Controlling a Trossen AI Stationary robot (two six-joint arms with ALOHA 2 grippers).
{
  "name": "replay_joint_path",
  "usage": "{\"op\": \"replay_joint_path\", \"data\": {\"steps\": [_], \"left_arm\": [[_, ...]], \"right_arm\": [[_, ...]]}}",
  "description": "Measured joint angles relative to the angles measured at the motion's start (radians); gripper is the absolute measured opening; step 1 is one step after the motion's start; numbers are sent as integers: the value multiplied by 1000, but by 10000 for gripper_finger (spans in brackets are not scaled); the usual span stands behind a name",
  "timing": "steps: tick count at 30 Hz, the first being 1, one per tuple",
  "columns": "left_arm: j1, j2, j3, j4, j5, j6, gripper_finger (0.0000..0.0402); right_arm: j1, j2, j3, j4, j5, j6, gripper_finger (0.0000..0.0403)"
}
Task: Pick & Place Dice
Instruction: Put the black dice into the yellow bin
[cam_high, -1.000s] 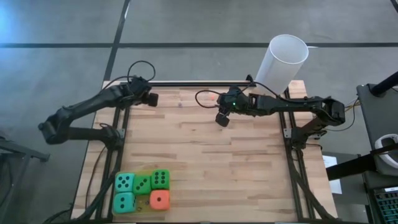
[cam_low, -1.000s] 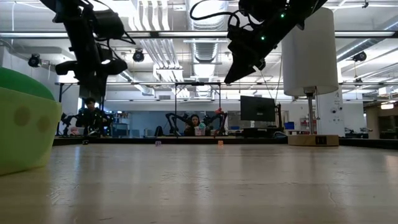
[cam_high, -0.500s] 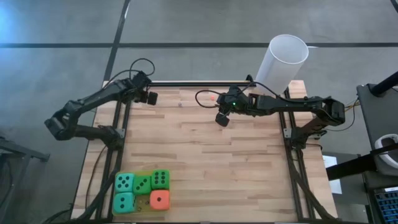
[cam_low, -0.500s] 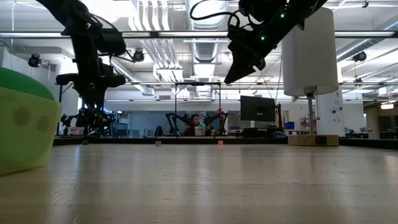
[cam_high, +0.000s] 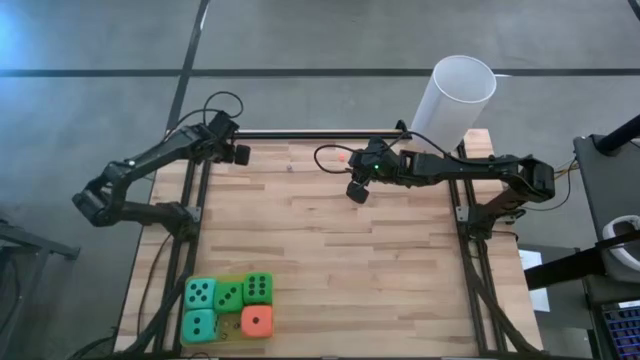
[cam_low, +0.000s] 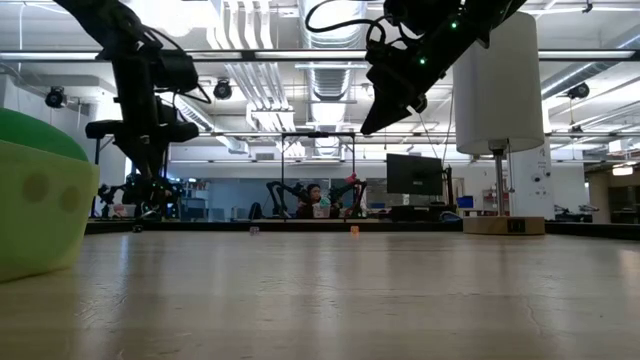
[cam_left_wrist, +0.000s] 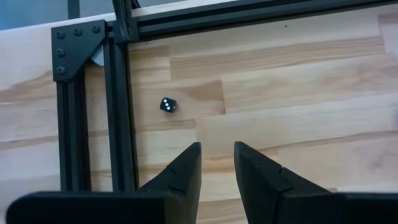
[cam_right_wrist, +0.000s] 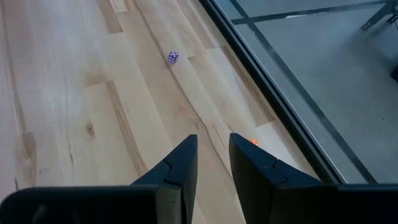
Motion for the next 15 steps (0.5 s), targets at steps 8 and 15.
{"op": "replay_joint_path", "data": {"steps": [8, 15], "left_arm": [[0, 0, 0, 0, -2, 1, 98], [0, 0, 0, 0, -2, 12, 98]], "right_arm": [[0, 0, 0, 0, 0, 0, 73], [0, 0, 0, 0, 0, 0, 69]]}}
